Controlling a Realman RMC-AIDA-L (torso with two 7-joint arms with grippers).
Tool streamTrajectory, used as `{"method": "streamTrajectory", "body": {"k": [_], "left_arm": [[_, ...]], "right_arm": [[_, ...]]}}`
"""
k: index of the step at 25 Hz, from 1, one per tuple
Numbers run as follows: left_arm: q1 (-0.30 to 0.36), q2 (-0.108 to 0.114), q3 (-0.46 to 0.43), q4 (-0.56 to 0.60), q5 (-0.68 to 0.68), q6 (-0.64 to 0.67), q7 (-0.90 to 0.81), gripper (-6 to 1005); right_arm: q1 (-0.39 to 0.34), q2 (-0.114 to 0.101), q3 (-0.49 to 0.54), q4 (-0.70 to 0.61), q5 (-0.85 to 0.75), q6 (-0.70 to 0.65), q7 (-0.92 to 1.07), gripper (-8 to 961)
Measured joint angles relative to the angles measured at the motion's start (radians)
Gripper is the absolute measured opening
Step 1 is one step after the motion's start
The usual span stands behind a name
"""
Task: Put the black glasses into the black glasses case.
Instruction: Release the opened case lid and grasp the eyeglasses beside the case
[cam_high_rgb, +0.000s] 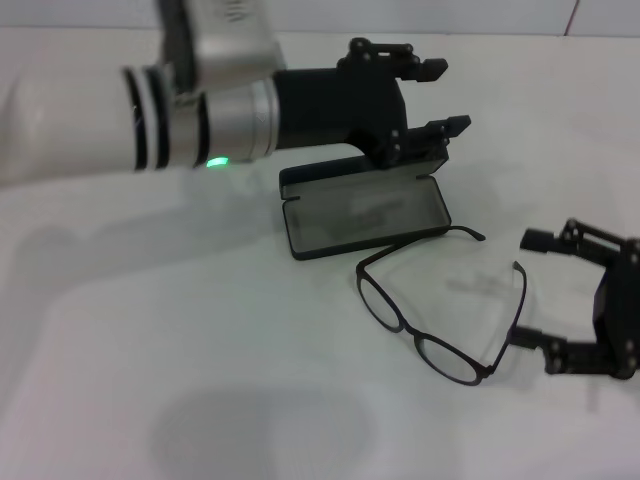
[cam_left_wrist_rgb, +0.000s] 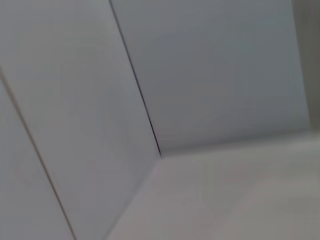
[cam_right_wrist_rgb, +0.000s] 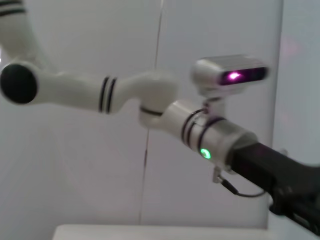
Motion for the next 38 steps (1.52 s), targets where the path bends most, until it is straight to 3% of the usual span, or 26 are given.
{"method": "streamTrajectory", "body": {"k": [3,9,14,19,26,30,38], "left_arm": [[0.034,-0.002,0.006,-0.074,-0.127,0.032,0.056,535],[0.042,-0.002,0.001,-0.248,-0.288,0.068,0.156,570],[0.097,0.001,-0.042,-0.293,-0.367,0.187,0.256,570],[0.172,0.001,-0.128,-0.309,-0.4,0.298,0.33,570],[0.148,0.004,-0.232,-0.533,-0.447,0.381,0.461,571],[0.157,0.004,-0.251,-0.599,-0.449,0.417,0.527,571],[0.186,0.005,-0.253,-0.629,-0.45,0.45,0.579,571]], "right_arm": [[0.002,0.0,-0.023,-0.168,-0.036,0.013,0.234,806],[0.032,0.001,-0.13,-0.581,-0.187,0.093,0.796,802],[0.151,0.001,-0.228,-0.805,-0.417,0.109,1.223,799],[0.296,0.002,-0.32,-0.839,-0.584,0.09,1.474,717],[0.44,0.009,-0.462,-0.795,-0.719,0.112,1.696,703],[0.543,0.011,-0.575,-0.728,-0.795,0.147,1.819,696],[0.636,0.016,-0.712,-0.619,-0.806,0.208,1.907,680]]}}
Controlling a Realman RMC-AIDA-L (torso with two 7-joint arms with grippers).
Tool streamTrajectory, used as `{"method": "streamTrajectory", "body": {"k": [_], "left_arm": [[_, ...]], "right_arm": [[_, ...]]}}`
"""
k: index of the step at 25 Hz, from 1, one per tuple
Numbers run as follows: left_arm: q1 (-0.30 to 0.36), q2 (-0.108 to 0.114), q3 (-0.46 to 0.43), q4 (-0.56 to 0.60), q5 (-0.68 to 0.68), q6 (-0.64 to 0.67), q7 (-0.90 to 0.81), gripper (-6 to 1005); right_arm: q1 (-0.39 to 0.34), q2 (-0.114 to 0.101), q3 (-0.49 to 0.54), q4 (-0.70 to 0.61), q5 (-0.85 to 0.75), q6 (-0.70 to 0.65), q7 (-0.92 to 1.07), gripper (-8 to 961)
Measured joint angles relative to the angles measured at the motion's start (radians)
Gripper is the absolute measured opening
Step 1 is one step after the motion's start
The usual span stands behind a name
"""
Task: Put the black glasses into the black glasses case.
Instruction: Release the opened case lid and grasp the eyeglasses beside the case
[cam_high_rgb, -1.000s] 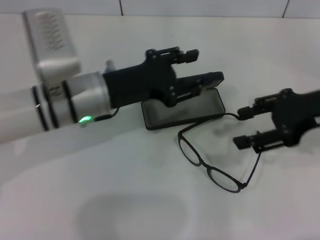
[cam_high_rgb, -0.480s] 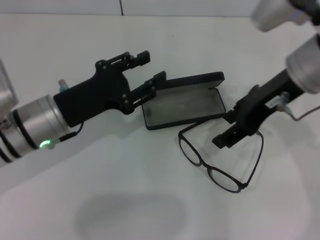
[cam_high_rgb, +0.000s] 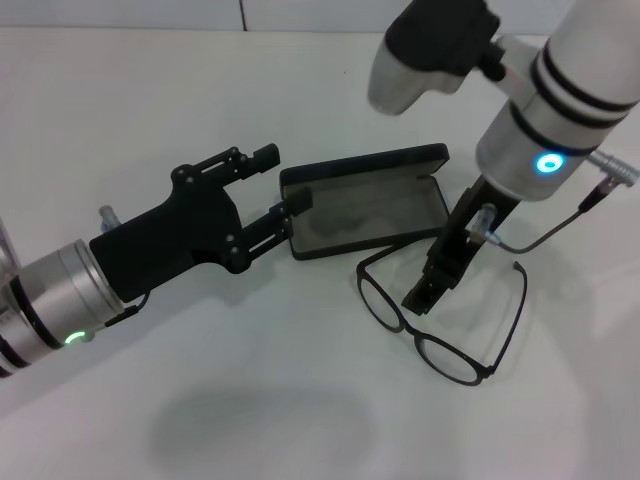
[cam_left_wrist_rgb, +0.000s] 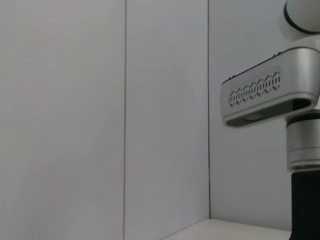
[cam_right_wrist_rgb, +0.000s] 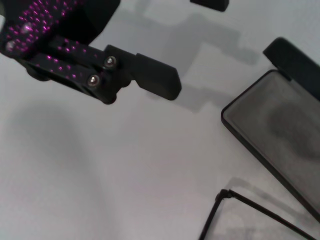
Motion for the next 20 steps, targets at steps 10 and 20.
{"method": "streamTrajectory", "body": {"k": [10,20], "left_arm": [[-0.011,0.001,0.002,-0.004,0.009,0.001,-0.006,571],[-0.042,-0.001,0.005,-0.015,0.011,-0.005,-0.01,572]], "right_arm": [[0.008,0.0,-0.069,-0.013,0.033,0.024,0.045,661],[0.005,0.0,-0.158,-0.011,0.037,0.062,0.047,641]]}}
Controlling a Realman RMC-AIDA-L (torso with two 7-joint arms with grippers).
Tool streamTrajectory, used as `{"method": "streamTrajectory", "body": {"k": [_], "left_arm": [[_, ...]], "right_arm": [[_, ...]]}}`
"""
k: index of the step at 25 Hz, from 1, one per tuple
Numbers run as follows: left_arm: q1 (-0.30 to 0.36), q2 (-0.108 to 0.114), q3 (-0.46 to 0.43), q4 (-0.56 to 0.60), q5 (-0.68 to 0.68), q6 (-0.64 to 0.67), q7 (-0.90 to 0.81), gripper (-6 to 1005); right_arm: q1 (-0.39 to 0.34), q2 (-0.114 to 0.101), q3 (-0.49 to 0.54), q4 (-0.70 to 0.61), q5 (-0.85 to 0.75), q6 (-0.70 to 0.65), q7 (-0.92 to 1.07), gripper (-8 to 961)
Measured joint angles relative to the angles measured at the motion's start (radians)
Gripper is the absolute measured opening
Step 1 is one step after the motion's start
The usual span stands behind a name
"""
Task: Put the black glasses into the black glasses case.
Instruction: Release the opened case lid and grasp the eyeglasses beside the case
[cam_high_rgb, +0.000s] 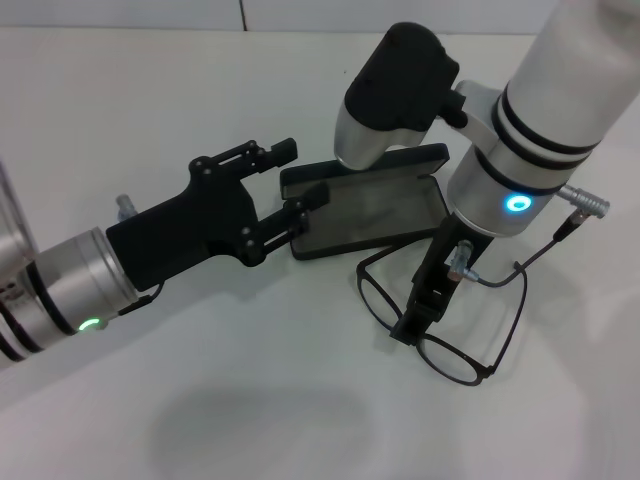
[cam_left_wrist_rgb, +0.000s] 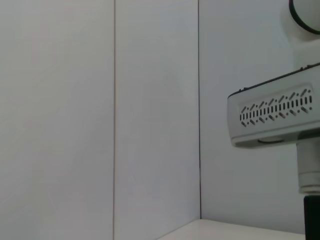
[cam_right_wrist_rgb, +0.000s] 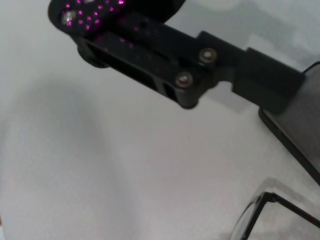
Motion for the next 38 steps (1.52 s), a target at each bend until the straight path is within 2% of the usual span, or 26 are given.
{"method": "streamTrajectory", "body": {"k": [7,18,24,38], "left_arm": [[-0.044,0.001,-0.005,-0.05,-0.005,-0.002,0.006,572],[-0.05,0.003,-0.004,-0.049,-0.004,-0.004,0.008,571],[-0.051,0.003,-0.004,-0.052,-0.001,-0.004,0.011,570],[-0.049,0.002,0.0,-0.053,0.001,-0.004,0.013,568]], "right_arm": [[-0.001,0.0,-0.038,0.013,-0.002,0.031,-0.002,627],[-0.013,0.0,-0.129,0.026,0.001,0.098,0.009,606],[-0.013,0.0,-0.168,0.038,0.014,0.147,0.011,459],[-0.012,0.0,-0.215,0.047,0.023,0.159,0.014,422]]}}
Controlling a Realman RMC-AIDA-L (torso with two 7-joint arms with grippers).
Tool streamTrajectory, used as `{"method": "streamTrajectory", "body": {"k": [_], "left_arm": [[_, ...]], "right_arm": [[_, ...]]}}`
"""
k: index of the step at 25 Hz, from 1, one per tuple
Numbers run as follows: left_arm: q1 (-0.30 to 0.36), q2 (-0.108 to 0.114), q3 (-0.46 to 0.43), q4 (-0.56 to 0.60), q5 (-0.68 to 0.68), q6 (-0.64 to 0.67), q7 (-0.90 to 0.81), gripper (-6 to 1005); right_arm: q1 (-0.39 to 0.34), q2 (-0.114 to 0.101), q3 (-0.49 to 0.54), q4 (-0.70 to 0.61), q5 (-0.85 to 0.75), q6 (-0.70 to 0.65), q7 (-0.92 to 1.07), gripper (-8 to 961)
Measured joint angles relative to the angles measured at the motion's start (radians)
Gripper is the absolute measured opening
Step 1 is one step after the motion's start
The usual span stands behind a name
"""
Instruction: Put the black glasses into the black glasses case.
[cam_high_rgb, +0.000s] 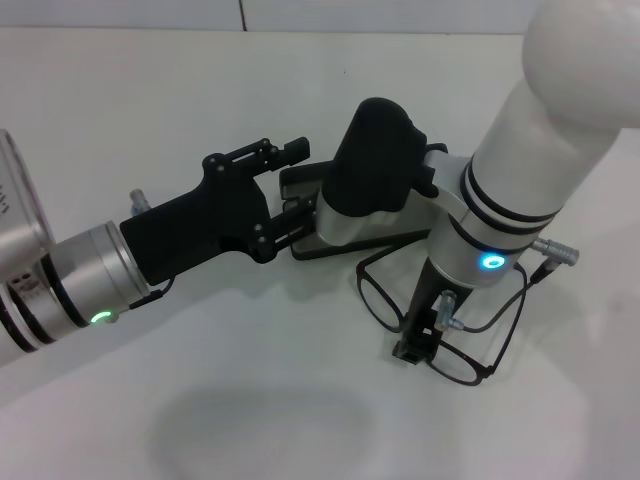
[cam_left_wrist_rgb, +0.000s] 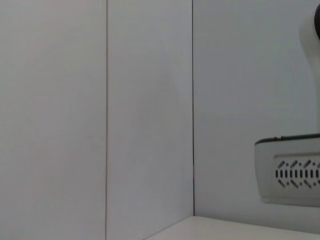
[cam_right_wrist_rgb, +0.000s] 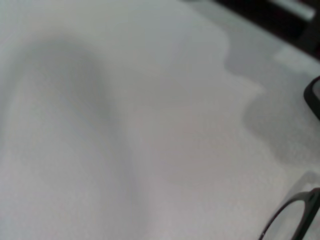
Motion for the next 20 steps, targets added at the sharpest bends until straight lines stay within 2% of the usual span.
{"method": "streamTrajectory", "body": {"k": [2,7,13,15,20], "left_arm": [[0.0,0.0,0.0,0.0,0.0,0.0,0.001,568],[0.0,-0.001,0.0,-0.001,0.0,0.0,0.01,567],[0.0,-0.004,-0.002,-0.003,0.0,-0.006,0.016,567],[0.0,-0.004,-0.003,-0.004,0.0,-0.011,0.015,566],[0.0,-0.004,-0.003,0.001,-0.011,-0.006,-0.013,566]], "right_arm": [[0.003,0.0,-0.008,0.009,0.0,0.005,-0.002,417],[-0.002,0.0,-0.016,0.006,-0.006,0.023,-0.008,281],[0.003,0.0,-0.016,-0.001,-0.007,0.019,-0.018,216],[0.004,0.0,-0.011,-0.016,-0.014,0.005,-0.021,136],[-0.011,-0.003,0.036,-0.076,-0.031,-0.062,-0.036,106]]}}
